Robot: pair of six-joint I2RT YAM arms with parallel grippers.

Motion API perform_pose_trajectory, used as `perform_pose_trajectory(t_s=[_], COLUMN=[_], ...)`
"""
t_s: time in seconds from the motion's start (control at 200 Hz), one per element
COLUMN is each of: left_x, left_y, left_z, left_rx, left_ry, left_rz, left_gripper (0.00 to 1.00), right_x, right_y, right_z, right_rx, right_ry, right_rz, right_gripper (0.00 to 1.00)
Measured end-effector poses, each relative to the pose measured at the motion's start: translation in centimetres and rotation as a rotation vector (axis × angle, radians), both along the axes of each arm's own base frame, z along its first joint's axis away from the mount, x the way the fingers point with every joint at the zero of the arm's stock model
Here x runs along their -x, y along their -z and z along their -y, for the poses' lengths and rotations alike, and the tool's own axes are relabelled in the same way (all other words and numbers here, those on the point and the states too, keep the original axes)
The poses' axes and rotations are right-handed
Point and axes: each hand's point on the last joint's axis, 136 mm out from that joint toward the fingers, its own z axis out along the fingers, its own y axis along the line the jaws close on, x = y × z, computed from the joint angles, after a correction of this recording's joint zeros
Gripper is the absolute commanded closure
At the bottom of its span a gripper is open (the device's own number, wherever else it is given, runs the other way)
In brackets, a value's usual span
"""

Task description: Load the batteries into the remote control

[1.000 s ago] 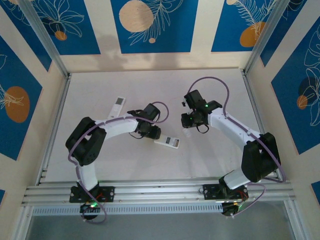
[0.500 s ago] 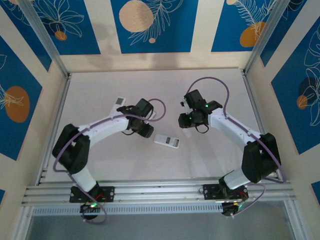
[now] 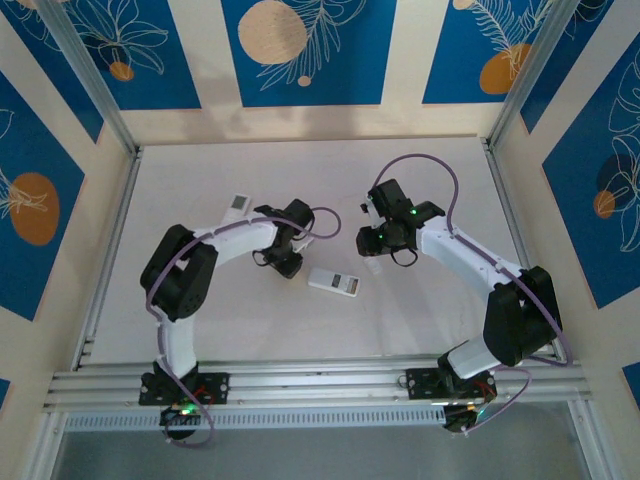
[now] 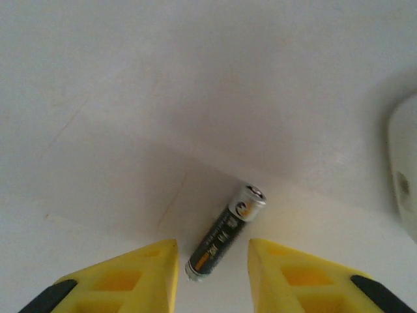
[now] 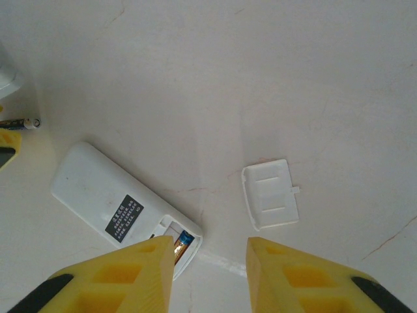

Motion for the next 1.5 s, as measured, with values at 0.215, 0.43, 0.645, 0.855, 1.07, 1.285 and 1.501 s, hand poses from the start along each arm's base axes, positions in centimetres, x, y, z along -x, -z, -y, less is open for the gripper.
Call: perform_pose_trajectory(t_s=[0.215, 0.43, 0.645, 0.855, 1.07, 1.285, 1.501], left_x=[-0.1, -0.1, 0.5, 2.9, 4.6, 4.9, 4.9], left_y=[0.7, 0.4, -3.2, -8.3, -7.5, -3.9, -3.0], left_z=[0.1, 0.5, 3.4, 12.5, 17.1, 17.4, 16.8], left_rx=[0.017, 0.055, 0.258, 0.476, 0.499, 0.399, 0.355], left_ry=[-0.038, -0.127, -0.333, -0.304, -0.281, -0.282, -0.287], left_rz=[-0.032, -0.042, 0.000, 0.032, 0.026, 0.021, 0.033], left_gripper=[0.83, 0.95, 0.91, 0.90, 0.90, 0.89, 0.86], right_x=[0.2, 0.4, -0.3, -0.9, -0.3, -0.2, -0.1], right_y=[-0.1, -0.3, -1.3, -1.6, -1.9, -2.1, -1.7], right_z=[0.1, 0.4, 2.2, 5.2, 5.7, 5.6, 5.7], right_rx=[0.003, 0.003, -0.019, -0.074, -0.106, -0.124, -0.124], right_ry=[0.001, 0.023, 0.118, 0.260, 0.285, 0.286, 0.290], right_rz=[-0.004, -0.009, 0.008, -0.002, -0.003, 0.005, -0.003], right_gripper=[0.64, 0.64, 0.64, 0.63, 0.61, 0.61, 0.60])
